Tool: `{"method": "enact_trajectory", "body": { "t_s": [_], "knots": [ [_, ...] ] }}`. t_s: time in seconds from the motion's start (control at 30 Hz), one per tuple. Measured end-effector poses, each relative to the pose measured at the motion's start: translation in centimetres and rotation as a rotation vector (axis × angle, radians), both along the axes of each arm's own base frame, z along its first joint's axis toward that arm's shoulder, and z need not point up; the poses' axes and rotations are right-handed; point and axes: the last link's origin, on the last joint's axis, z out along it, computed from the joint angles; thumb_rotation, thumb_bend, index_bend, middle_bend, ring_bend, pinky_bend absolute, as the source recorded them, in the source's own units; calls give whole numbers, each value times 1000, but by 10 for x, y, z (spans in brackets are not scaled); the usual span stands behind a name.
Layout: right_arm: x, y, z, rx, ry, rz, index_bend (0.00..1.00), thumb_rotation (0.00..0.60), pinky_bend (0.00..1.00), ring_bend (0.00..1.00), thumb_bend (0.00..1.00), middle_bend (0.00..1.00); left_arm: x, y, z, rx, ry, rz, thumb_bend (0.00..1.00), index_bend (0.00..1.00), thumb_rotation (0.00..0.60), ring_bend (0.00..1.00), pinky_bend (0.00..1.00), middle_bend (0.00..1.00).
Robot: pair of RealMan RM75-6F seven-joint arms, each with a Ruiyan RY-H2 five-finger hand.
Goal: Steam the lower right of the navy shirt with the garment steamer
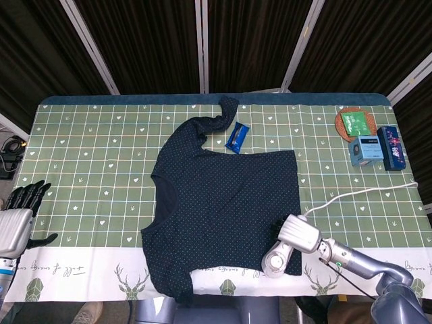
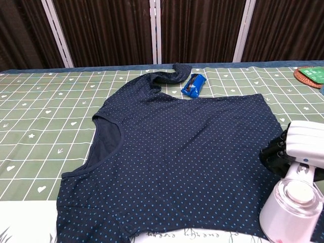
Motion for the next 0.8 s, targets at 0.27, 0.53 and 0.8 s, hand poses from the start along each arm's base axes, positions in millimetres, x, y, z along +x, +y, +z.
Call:
{"method": "enact_trajectory", "body": {
  "t_s": [0.27, 0.53, 0.8],
  "knots": [
    [-11, -6, 10, -52, 29, -42, 747, 600, 880, 632, 704, 608, 0, 0, -1, -5, 0, 0, 0, 0, 600, 0, 0, 0],
    [-27, -16, 23, -117, 91, -104, 747, 600, 880, 632, 702, 608, 0, 0, -1, -6, -3, 1, 0, 0, 600, 0, 0, 0],
    [-34, -33, 40, -205, 52, -206, 747, 600, 881, 632, 706, 608, 0, 0, -1, -5, -4, 1, 0, 0, 600, 0, 0, 0]
  ]
}}
